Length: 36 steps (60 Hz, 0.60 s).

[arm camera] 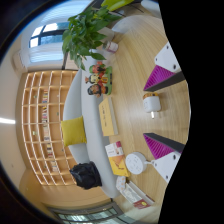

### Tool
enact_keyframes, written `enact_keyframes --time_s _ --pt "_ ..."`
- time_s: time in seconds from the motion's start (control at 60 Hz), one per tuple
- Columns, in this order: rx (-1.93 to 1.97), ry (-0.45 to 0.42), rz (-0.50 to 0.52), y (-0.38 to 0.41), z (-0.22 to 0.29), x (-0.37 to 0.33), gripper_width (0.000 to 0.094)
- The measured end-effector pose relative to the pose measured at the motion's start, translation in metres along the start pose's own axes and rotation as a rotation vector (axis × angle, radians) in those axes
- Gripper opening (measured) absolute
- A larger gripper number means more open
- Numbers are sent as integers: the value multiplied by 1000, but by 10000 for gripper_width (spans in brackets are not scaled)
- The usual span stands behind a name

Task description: Unplug charger

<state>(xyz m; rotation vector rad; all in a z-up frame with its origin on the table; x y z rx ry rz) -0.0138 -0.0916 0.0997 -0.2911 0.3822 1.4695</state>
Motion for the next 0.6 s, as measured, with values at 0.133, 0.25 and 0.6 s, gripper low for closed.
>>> enact_keyframes --time_s 0.133,0.25,0.6 --pt "-72 -26 -4 4 1 -55 854" --pt "-118 -36 -2 10 -6 -99 852" --pt "-146 -69 38 14 -21 -161 854"
Point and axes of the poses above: the point between the fingertips, and its own axes, seen from behind it with the camera up: y to the left, z up, x forward, the way the camera looks, the point moved 6 cm from there along -x, backward, against the way the camera looks, and after that the axes turned 7 degrees about -y, right-handed, at the moved point
